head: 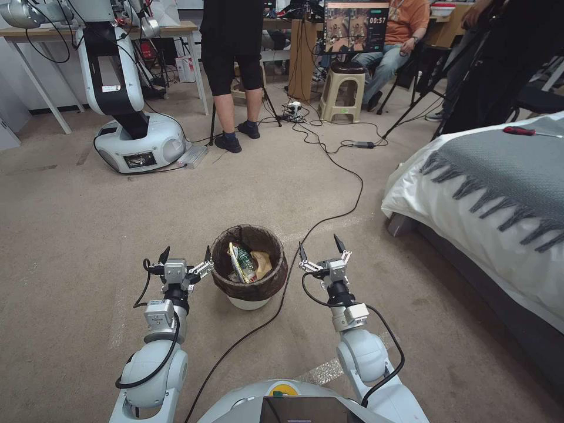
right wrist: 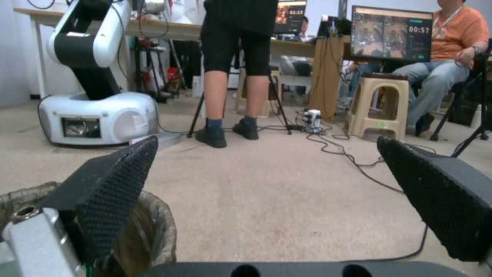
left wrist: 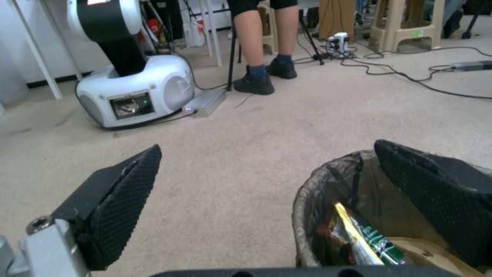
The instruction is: Pick up the trash bin, then pick up the garbage from the floor and place it into the trash bin.
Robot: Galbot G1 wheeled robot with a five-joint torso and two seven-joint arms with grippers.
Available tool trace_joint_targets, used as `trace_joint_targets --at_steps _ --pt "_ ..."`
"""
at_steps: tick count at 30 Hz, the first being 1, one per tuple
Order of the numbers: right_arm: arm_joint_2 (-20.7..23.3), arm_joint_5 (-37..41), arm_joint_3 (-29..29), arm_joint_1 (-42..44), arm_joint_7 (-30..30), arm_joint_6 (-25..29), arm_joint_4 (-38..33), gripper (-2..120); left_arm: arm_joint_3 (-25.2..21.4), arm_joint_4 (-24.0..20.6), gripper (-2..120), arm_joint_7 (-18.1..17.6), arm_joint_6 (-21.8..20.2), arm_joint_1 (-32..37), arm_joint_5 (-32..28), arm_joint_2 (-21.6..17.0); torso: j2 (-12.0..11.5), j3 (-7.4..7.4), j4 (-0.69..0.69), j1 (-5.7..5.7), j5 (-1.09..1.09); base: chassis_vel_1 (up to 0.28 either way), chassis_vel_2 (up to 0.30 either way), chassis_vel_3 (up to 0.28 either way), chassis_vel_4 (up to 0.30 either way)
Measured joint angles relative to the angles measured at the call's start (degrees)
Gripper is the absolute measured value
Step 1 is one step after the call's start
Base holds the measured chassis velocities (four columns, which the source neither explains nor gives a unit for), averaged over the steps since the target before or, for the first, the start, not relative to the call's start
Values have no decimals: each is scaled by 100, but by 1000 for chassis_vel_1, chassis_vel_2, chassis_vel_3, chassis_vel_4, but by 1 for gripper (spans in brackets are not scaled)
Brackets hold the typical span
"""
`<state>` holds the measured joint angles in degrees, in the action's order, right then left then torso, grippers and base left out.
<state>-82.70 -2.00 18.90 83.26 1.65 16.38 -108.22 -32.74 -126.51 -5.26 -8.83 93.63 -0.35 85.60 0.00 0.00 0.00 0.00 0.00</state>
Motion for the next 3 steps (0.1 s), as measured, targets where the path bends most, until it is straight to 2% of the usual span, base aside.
trace_joint_targets --at_steps 3 --pt "0 0 0 0 -1 1 0 100 0 0 100 -1 -2 0 -2 0 0 0 0 0 0 0 0 0 0"
